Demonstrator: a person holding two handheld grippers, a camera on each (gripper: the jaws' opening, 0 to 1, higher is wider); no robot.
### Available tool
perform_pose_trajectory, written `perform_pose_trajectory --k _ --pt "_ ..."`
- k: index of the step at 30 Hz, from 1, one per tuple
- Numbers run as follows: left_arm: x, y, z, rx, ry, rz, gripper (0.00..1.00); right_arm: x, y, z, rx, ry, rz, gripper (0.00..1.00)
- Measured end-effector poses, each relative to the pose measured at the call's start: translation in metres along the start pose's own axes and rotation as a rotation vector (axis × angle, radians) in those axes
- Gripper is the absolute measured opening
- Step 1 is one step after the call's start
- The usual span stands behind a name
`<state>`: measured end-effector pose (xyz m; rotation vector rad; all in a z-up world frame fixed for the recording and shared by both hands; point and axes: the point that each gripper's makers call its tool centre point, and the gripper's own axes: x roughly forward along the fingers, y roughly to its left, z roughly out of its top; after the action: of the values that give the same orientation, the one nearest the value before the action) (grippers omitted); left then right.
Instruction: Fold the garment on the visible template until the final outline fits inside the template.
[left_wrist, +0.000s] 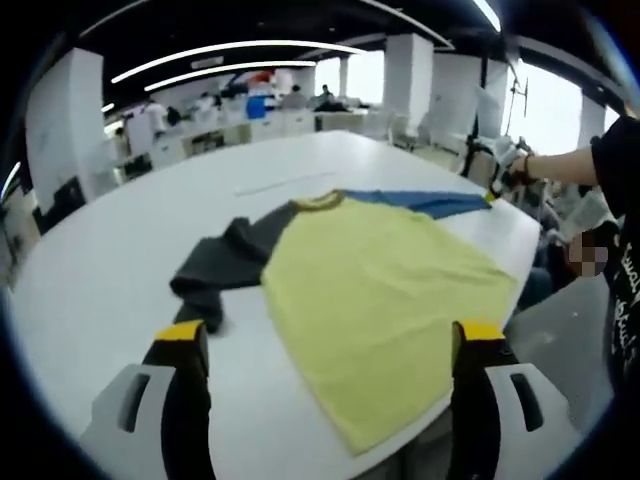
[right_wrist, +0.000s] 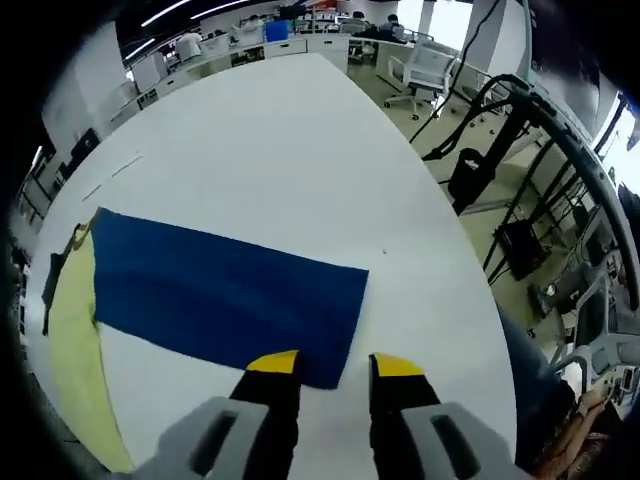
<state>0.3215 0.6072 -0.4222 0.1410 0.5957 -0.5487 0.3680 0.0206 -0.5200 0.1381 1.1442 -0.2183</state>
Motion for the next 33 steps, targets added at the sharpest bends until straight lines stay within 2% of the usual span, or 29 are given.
perform_pose_trajectory --k 3,5,6,12,23,29,33 --pt "-0.001 -0.001 0.000 0.007 0.002 -0.003 0.97 0.002 0.000 -0.004 0.013 0.014 0.008 0.23" --pt "-0.001 -0.002 -0.002 0.006 0.007 -0.007 0.97 0.003 0.005 -0.006 0.061 0.011 0.036 0.23" --pt "-0.001 -0.002 -0.002 0.005 0.008 -0.008 0.97 0.003 0.003 -0.006 0.081 0.007 0.024 0.22" --pt "-0.002 -0.001 -0.003 -0.008 0.005 -0.009 0.97 0.002 0.002 -0.005 0.056 0.002 0.002 0.21" --pt "-0.002 0.002 -0.004 -0.010 0.009 -0.006 0.97 0.003 0.005 -0.004 0.092 0.008 -0.003 0.08" --pt "-0.002 0.004 -0.005 -0.011 0.012 -0.005 0.97 0.003 0.009 -0.004 0.068 0.008 0.012 0.00" --pt "0.000 0.003 -0.006 -0.012 0.013 -0.008 0.97 0.004 0.013 -0.003 0.035 0.017 0.010 0.00"
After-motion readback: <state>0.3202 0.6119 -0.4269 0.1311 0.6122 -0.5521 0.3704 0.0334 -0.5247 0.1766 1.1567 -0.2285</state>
